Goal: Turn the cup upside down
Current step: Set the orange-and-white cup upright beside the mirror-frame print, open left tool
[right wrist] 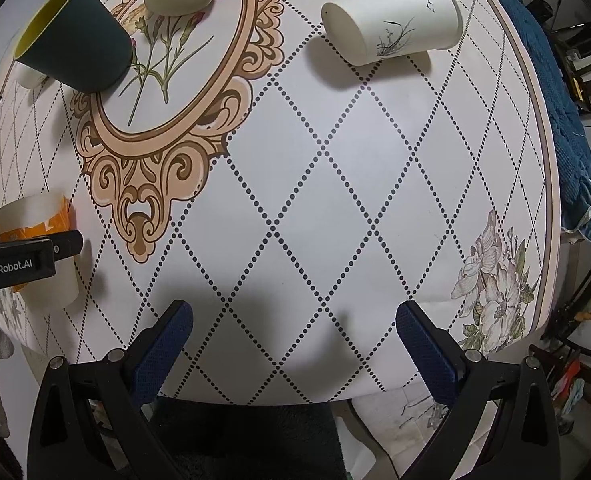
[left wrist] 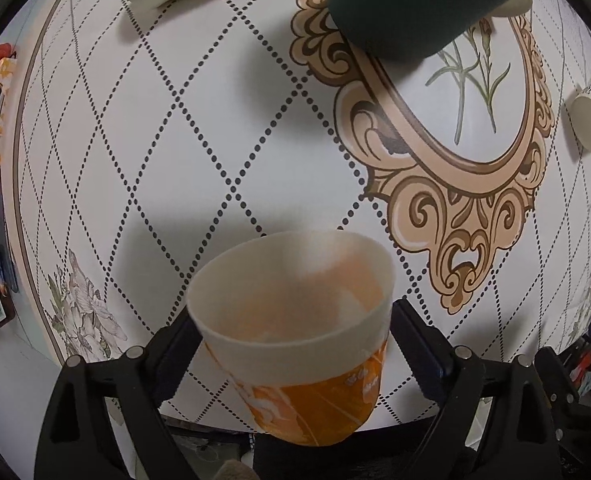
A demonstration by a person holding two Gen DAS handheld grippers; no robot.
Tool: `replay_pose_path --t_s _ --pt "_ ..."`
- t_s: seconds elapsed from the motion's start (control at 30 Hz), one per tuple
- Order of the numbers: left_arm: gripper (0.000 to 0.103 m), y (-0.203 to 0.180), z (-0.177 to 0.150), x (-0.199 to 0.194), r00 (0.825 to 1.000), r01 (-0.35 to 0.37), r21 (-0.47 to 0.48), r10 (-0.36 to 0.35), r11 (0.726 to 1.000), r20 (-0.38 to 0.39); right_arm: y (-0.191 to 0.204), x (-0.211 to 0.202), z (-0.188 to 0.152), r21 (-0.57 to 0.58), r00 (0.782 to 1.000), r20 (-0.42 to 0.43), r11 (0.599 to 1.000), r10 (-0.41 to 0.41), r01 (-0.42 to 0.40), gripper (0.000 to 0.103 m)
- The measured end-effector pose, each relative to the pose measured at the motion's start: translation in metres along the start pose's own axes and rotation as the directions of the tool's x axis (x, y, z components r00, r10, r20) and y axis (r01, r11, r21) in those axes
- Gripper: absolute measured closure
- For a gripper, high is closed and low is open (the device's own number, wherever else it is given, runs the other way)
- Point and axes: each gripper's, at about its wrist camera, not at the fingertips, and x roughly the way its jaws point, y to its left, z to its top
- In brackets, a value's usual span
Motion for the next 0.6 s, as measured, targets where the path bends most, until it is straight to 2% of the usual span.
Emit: replay_pose_path --t_s 0.1,0.23,0.4,0.6 --pt "0.01 0.004 -0.004 -0.017 1.0 0.0 -0.024 0.0 1.0 0.024 0.001 -0.003 -0.002 0.004 1.0 0.003 1.0 0.002 -0.002 0.0" --pt "0.01 0.016 -0.018 -0.059 0.993 -0.002 -0.072 0.011 0.997 0.116 0.002 -0.014 -0.006 0.006 1.0 0.015 1.0 0.02 -0.02 0.0" --pt "0.01 0.033 -0.055 -0.113 0.974 -0.011 -0.124 0.038 0.992 0.223 0.013 -0.045 -0.017 -0.024 0.996 0.052 0.997 0.069 -0.068 0.0" --pt "0.01 0.051 -0.099 -0.139 0.962 -0.024 -0.159 0.066 0.987 0.264 0.043 -0.091 -0.037 -0.09 0.985 0.103 0.987 0.141 -0.132 0.0"
